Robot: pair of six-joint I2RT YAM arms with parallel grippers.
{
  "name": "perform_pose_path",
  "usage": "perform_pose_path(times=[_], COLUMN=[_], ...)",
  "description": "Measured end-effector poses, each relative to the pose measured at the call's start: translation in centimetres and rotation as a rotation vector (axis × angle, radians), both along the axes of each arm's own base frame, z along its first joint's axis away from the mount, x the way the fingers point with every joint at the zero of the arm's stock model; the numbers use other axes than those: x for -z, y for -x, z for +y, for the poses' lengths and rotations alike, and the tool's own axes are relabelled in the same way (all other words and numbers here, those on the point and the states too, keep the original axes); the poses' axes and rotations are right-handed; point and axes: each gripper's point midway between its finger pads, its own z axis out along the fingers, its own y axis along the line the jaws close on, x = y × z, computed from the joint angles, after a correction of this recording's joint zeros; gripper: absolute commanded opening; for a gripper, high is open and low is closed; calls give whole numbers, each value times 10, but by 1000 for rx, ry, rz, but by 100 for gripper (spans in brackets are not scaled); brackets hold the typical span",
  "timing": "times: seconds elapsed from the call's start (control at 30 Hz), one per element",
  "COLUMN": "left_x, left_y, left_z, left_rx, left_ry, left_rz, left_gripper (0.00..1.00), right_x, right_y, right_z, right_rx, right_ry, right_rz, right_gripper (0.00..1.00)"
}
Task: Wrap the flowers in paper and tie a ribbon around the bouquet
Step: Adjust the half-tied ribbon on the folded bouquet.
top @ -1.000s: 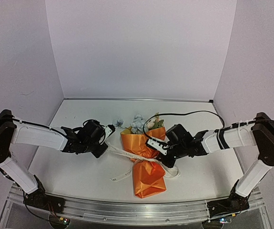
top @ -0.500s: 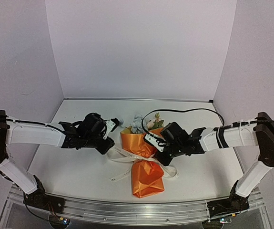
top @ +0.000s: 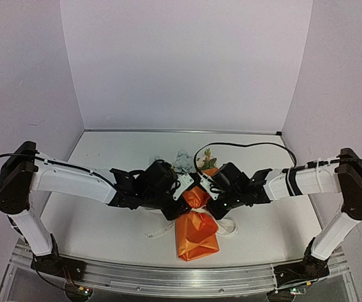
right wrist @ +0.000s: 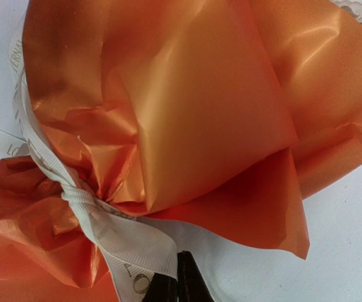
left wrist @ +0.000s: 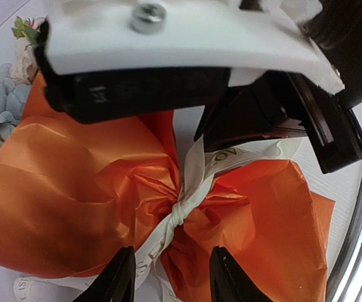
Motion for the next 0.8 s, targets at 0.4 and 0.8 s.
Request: perform_pose_path(times=[0.4, 0.8], left_x=[15, 34], left_y=[24, 25], left_z=[-15, -12], left_rx=[102, 84], left_ry=[-2, -53], left_rz=[77, 99], left_gripper=[37, 3], right_x=[1, 1], right_y=[1, 0], right_z=[-1, -1], right_rx=[42, 50], right_ry=[-17, -18], right_rz=[23, 22], right_gripper=[0, 0])
